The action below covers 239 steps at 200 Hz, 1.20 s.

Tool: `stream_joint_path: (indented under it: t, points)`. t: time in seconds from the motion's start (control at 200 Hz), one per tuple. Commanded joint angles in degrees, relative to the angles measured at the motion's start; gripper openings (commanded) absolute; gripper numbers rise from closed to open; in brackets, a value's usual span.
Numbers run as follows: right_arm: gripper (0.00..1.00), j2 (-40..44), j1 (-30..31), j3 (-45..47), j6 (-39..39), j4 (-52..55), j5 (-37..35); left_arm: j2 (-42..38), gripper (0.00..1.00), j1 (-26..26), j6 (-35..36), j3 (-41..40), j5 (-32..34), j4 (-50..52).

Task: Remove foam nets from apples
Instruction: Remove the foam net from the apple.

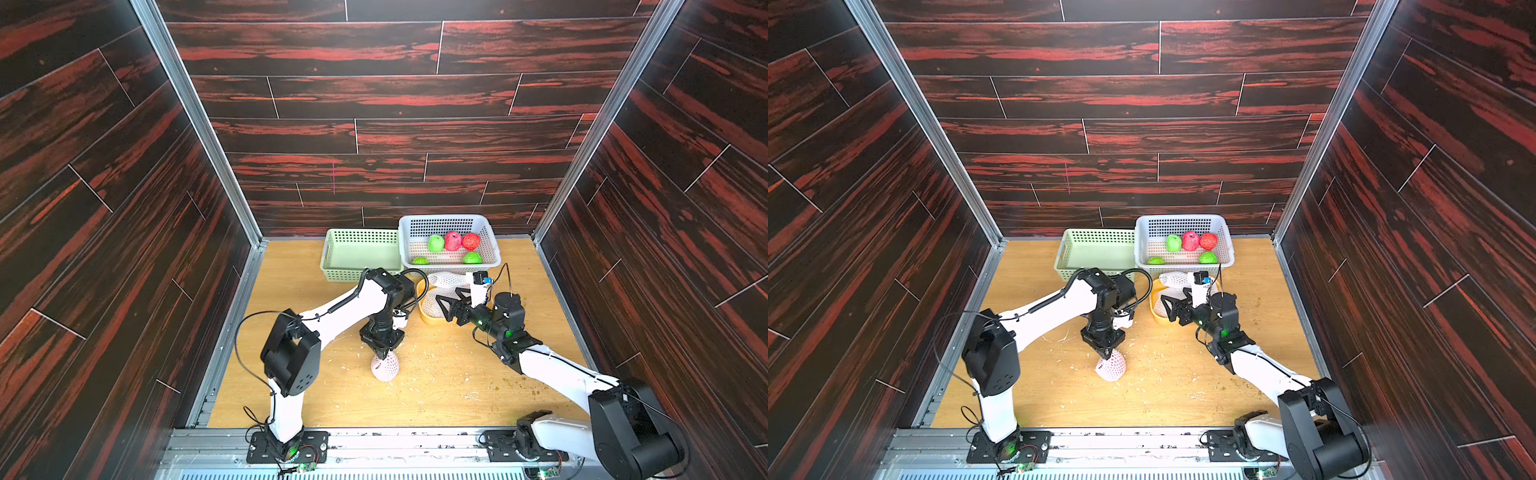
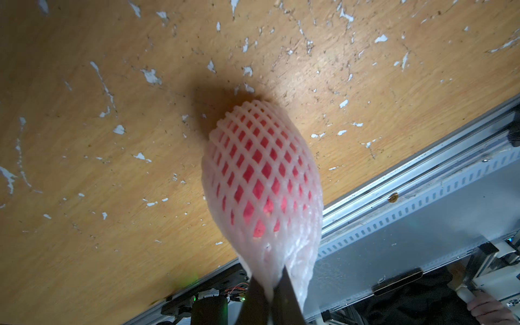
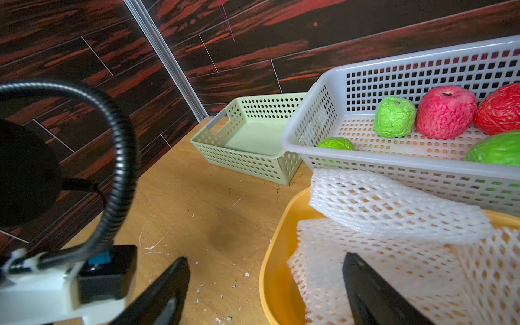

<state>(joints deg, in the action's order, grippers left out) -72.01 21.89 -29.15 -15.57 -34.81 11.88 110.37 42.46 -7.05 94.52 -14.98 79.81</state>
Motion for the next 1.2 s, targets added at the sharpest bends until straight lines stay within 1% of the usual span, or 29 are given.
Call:
stream_joint_path:
  t: [0.0,0.025,0.085,0.12,0.18,0.271,0.331,0.366,0.376,0.536,0.701,0.731,0.787,0.847,0.887,0.937,1.002,1.042,1.072,1.112,1.147,1.192]
  points:
    - [0.89,0.06,0.17,0.24,0.39,-0.74,-0.15,0.21,0.0,-1.3,1.92,2.89,-0.24,1.39]
    - [0.89,0.03,0.17,0.2,0.41,-0.78,-0.23,0.76,0.03,-1.32,2.22,3.09,-0.31,1.38]
    - [0.89,0.01,0.17,0.14,0.47,-0.71,-0.3,2.23,0.04,-1.32,3.18,3.43,-0.05,1.65]
    - [0.89,0.01,0.18,0.14,0.54,-0.63,-0.37,2.84,0.07,-1.32,3.43,3.48,0.34,1.75]
    - [0.89,-0.09,0.17,0.14,0.71,-0.58,-0.46,3.36,0.23,-1.32,3.43,3.55,1.4,1.83]
    - [0.89,-0.06,0.15,0.1,0.72,-0.57,-0.59,2.82,0.29,-1.32,3.14,3.75,2.27,1.71]
    - [0.89,-0.26,0.17,0.06,0.79,-0.69,-0.39,2.17,0.36,-1.32,2.77,3.94,2.86,1.24]
    - [0.89,-0.45,0.18,0.06,0.65,-0.78,-0.37,1.85,0.44,-1.32,2.51,4.22,3.4,0.94]
    - [0.89,-0.51,0.17,0.05,0.7,-0.83,-0.37,1.8,0.45,-1.32,2.31,4.26,3.61,0.8]
    - [0.89,-0.72,0.13,0.06,0.57,-0.99,-0.05,0.56,0.47,-1.32,0.83,6.38,7.29,-0.73]
    - [0.89,-0.63,0.17,0.1,0.56,-1.01,0.25,-3.49,0.48,-1.32,-1.35,6.55,11.73,-5.61]
    - [0.89,-0.68,0.17,0.14,0.57,-1.09,0.23,-4.56,0.52,-1.32,-1.47,6.09,12.58,-6.85]
    - [0.89,-0.79,0.19,0.23,0.54,-1.25,0.16,-6.86,0.52,-1.32,-2.32,4.88,14.27,-9.57]
    - [0.89,-0.97,0.17,0.24,0.46,-1.4,0.24,-9.6,0.53,-1.32,-3.06,2.11,15.73,-13.5]
    - [0.89,-1.04,0.15,0.21,0.49,-1.4,0.33,-13.05,0.54,-1.32,-3.67,-0.67,16.54,-17.4]
    - [0.89,-1.17,0.13,0.23,0.46,-1.71,0.52,-16.24,0.6,-1.32,-4.3,-4.4,16.42,-22.32]
    - [0.89,-1.13,0.17,0.34,0.47,-1.76,0.54,-20.3,0.72,-1.32,-4.73,-9.43,15.65,-27.6]
    - [0.89,-1.16,0.16,0.4,0.49,-1.85,0.55,-23.41,0.81,-1.32,-5.24,-14.46,15.66,-32.47]
    - [0.89,-1.12,0.17,0.53,0.51,-2.06,0.55,-25.99,0.86,-1.32,-5.87,-18.71,15.18,-36.17]
    - [0.89,-1.02,0.17,0.73,0.55,-2.42,0.6,-29.73,0.91,-1.26,-6.01,-25.17,13.45,-43.84]
    - [0.89,-0.86,0.18,0.96,0.53,-2.84,0.67,-33.19,0.98,-0.61,-5.31,-31.53,11.97,-51.72]
    - [0.89,-0.85,0.17,1.55,0.69,-4.23,1.48,-37.52,1.0,0.95,-4.55,-39.1,12.92,-59.23]
